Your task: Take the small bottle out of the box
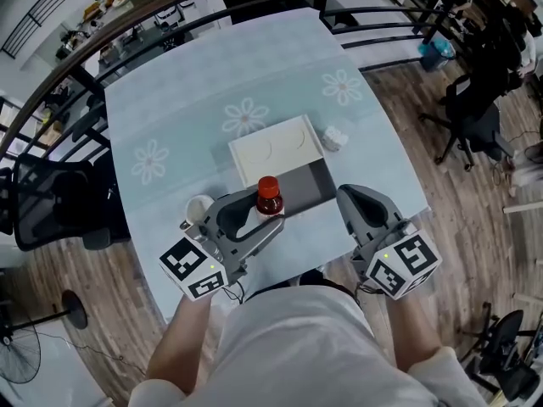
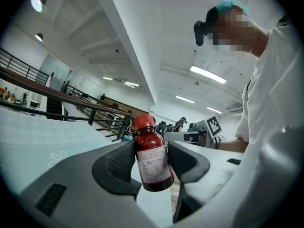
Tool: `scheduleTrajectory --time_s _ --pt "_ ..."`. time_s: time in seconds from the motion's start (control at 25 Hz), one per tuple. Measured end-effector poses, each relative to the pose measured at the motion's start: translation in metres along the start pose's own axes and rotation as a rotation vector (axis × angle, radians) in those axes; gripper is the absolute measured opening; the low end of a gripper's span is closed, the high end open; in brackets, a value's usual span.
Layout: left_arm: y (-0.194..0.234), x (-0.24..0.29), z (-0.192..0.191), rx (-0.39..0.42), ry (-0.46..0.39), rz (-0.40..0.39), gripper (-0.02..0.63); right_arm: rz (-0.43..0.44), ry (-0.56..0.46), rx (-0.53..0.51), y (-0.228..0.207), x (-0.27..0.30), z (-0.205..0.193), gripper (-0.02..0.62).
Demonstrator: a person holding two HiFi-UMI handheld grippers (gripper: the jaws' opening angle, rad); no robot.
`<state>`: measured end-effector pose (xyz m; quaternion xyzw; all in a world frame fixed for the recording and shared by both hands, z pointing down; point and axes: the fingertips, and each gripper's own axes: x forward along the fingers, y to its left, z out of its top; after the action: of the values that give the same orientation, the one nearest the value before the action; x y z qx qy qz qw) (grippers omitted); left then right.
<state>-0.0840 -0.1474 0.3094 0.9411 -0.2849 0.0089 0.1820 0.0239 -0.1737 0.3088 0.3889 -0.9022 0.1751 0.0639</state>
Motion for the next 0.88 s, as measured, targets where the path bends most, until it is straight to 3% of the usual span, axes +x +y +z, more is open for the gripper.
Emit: scheduleTrajectory --time_s 0.88 --pt "-0.007 -0.036 0.027 0.052 -0.100 0.035 0.229 0.053 -0.017 -0.054 0.033 0.011 0.014 0.021"
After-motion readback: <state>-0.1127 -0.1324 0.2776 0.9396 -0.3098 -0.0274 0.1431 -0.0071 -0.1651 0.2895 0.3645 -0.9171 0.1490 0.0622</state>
